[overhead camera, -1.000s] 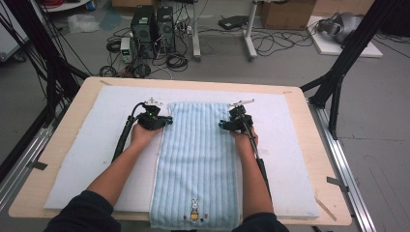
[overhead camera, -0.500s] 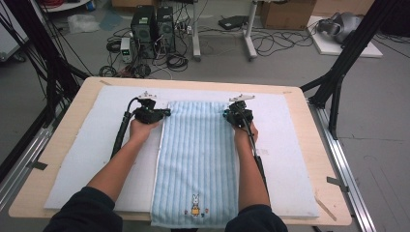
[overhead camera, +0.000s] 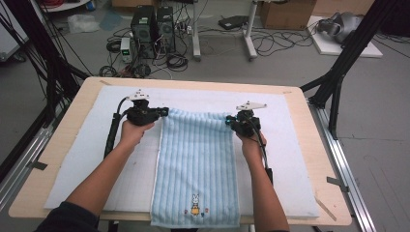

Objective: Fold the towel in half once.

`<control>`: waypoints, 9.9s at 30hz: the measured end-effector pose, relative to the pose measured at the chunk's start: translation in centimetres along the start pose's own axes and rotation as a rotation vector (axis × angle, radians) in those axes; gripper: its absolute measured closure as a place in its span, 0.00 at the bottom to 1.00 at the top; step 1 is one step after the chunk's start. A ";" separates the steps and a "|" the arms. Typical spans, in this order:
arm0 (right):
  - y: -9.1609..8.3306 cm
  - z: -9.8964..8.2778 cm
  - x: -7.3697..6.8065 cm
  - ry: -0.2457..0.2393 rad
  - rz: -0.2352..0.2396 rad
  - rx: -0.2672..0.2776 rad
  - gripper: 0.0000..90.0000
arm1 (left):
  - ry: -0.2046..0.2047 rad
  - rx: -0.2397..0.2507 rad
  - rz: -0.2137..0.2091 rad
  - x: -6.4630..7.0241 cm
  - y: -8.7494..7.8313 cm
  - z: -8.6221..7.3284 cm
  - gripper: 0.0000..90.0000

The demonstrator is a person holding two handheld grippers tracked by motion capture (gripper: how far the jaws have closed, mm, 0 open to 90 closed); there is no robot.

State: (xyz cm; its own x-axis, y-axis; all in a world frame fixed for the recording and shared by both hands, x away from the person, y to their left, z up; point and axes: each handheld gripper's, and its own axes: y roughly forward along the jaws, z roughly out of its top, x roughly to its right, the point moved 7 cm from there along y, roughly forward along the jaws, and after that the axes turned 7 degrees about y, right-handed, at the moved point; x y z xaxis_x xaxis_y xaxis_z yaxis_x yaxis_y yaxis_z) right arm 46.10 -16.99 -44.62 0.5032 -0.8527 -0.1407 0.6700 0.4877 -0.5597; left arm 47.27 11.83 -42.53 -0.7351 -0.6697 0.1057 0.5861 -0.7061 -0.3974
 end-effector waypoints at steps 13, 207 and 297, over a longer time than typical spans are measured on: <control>-2.9 -2.0 -1.9 -0.047 0.037 -0.031 0.96 | 0.029 -0.029 -0.050 3.3 -2.1 -2.4 0.97; -3.4 -8.6 -4.5 -0.035 0.125 -0.181 0.92 | 0.009 -0.225 -0.046 4.8 -1.5 -8.3 0.95; -5.8 -7.2 -3.2 -0.020 0.041 -0.044 0.47 | 0.100 -0.184 -0.042 5.4 -3.5 -9.0 0.59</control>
State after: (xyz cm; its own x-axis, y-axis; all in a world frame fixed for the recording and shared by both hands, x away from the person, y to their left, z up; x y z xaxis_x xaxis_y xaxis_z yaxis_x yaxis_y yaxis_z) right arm 36.74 -18.43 -46.80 0.5403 -0.8283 -0.1482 0.6243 0.5127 -0.5894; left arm 38.19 12.76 -48.79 -0.7931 -0.6079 0.0380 0.4890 -0.6727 -0.5553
